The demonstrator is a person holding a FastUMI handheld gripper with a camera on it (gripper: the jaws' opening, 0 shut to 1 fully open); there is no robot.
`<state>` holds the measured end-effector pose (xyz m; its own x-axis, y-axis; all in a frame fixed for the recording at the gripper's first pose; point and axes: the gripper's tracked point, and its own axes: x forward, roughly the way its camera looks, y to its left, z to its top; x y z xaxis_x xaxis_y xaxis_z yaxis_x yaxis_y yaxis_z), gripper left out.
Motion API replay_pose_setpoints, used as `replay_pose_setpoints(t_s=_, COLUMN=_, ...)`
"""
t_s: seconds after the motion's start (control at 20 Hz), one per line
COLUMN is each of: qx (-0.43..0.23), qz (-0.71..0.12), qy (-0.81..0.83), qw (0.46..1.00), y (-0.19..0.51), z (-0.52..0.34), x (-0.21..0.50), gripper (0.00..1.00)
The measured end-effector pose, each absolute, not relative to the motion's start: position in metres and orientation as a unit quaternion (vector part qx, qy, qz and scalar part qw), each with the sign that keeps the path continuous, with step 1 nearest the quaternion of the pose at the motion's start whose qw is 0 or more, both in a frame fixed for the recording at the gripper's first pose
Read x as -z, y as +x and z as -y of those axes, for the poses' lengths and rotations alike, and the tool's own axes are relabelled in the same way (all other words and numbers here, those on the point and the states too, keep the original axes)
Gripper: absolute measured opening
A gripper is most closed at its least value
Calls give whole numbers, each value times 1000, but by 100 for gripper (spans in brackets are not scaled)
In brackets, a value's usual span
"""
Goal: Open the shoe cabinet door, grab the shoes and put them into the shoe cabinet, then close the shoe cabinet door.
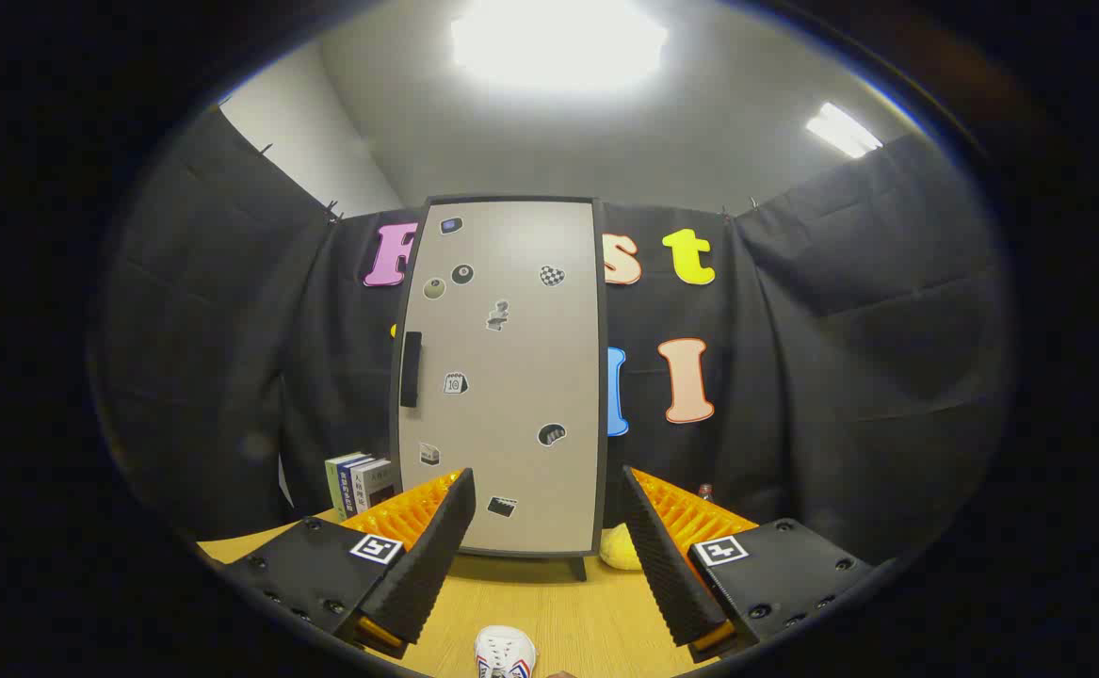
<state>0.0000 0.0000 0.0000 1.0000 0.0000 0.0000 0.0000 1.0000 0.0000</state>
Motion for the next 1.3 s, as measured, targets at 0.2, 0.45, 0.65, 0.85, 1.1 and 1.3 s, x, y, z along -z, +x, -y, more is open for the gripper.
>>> replay_pose_setpoints(t_s=0.2, qx=0, qz=-1, qy=1, qw=1000, y=-4, z=-1, x=-1, gripper=96)
replay_pose_setpoints(t_s=0.45, qx=4, qz=9, qy=5, qw=1000, y=-10, z=2, x=-7, gripper=96)
replay_pose_setpoints(t_s=0.65, qx=2, qz=7, qy=13, qw=1000, y=-13, z=1, x=-7, gripper=96)
replay_pose_setpoints(t_s=0.85, qx=-6, qz=11, qy=18, qw=1000, y=-9, z=-6, x=-14, gripper=96)
replay_pose_setpoints(t_s=1.1, qx=-35, qz=1, qy=39, qw=999, y=14, z=-29, x=-22, gripper=97)
replay_pose_setpoints(t_s=1.3, qx=-47, qz=12, qy=43, qw=998, y=53, z=-49, x=-35, gripper=97)
